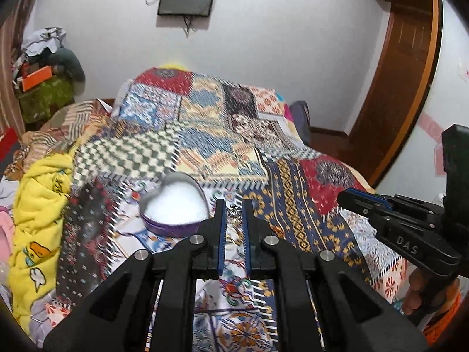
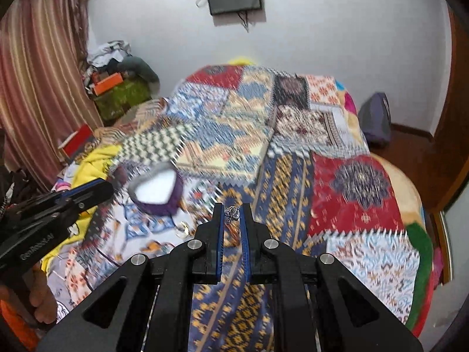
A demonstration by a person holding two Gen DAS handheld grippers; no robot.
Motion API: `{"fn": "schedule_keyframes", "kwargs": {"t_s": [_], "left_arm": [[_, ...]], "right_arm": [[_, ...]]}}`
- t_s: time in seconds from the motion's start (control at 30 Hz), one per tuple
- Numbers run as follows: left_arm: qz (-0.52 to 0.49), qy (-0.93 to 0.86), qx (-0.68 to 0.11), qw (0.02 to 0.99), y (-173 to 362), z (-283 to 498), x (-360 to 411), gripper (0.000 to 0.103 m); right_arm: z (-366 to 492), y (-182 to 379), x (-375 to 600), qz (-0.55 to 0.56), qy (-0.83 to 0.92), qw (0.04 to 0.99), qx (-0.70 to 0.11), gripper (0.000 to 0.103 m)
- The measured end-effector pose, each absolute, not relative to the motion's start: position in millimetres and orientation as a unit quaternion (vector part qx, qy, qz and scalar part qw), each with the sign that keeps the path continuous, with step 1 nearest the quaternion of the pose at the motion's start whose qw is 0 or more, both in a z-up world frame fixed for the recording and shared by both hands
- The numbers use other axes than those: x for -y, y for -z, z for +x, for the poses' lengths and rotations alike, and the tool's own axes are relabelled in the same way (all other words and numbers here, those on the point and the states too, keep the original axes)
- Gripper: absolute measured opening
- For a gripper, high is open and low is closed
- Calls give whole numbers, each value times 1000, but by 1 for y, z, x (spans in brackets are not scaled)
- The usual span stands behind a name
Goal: Organize jewelry
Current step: 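Carry the earring in the left tool over the purple heart tin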
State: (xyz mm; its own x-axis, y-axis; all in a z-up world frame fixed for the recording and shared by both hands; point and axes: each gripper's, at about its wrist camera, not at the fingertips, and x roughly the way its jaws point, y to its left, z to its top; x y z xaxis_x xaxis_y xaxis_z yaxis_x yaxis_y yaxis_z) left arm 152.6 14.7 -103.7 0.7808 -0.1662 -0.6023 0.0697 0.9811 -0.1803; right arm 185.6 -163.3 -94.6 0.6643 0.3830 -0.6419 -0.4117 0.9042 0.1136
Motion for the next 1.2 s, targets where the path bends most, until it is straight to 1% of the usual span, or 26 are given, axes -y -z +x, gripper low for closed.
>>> {"fn": "schedule_keyframes", "kwargs": {"t_s": [0.17, 0.43, 0.8, 1.0, 1.2], "left_arm": [[-73, 50, -307, 947, 95, 154, -31, 9], [-67, 31, -299, 951, 95, 170, -57, 9], [-62, 39, -355, 932, 141, 216, -77, 9], [-58, 45, -389, 918, 169, 235, -80, 9], [-51, 46, -407, 911, 187, 245, -79, 9]], "right_arm": [[188, 81, 140, -31, -239, 915, -325, 9], [208, 81, 101, -43, -276, 908, -314, 9], [242, 95, 68, -50, -312, 889, -330, 9], [256, 114, 53, -65, -326, 875, -351, 9], [271, 137, 43, -76, -341, 855, -384, 9]]}}
